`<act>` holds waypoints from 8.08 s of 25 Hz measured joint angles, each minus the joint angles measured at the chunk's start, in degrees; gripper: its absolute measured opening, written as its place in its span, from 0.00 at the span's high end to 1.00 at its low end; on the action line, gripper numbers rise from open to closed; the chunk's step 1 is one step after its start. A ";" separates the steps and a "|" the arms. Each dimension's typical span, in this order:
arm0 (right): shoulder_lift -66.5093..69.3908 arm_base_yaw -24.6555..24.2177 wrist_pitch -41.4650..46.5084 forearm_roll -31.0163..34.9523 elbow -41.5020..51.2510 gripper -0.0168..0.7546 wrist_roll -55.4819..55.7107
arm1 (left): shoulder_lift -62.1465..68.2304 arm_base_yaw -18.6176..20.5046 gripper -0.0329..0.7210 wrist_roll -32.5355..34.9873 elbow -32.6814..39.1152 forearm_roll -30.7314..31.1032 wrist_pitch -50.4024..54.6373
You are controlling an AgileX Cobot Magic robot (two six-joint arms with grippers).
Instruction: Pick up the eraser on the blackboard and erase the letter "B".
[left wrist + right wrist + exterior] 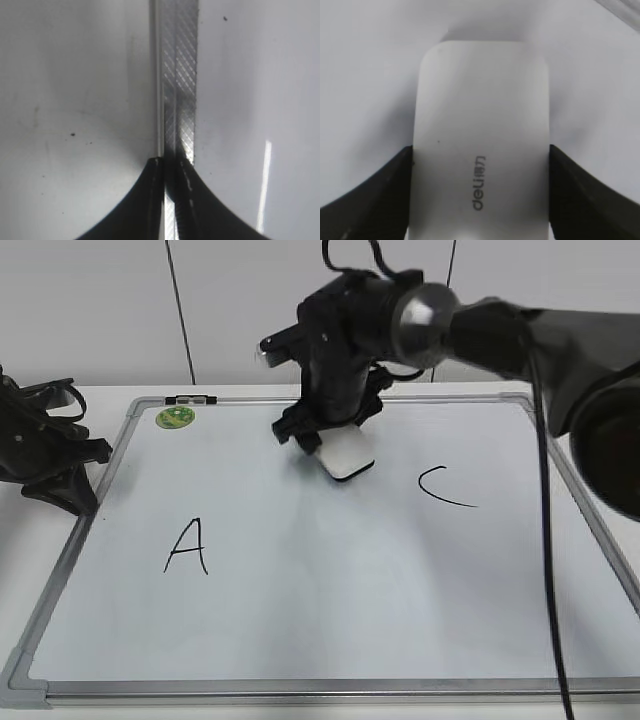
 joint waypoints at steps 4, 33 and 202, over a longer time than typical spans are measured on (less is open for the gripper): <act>-5.56 -0.09 3.99 -0.14 0.00 0.29 0.00 | 0.00 0.00 0.90 0.00 0.00 0.00 0.00; -45.15 -13.18 -13.52 -1.12 51.55 0.29 0.47 | 0.04 0.00 0.90 0.00 0.00 0.00 0.00; -131.57 -29.68 11.76 8.37 93.35 0.24 -8.02 | -109.08 -3.82 0.47 -4.99 51.73 14.43 16.57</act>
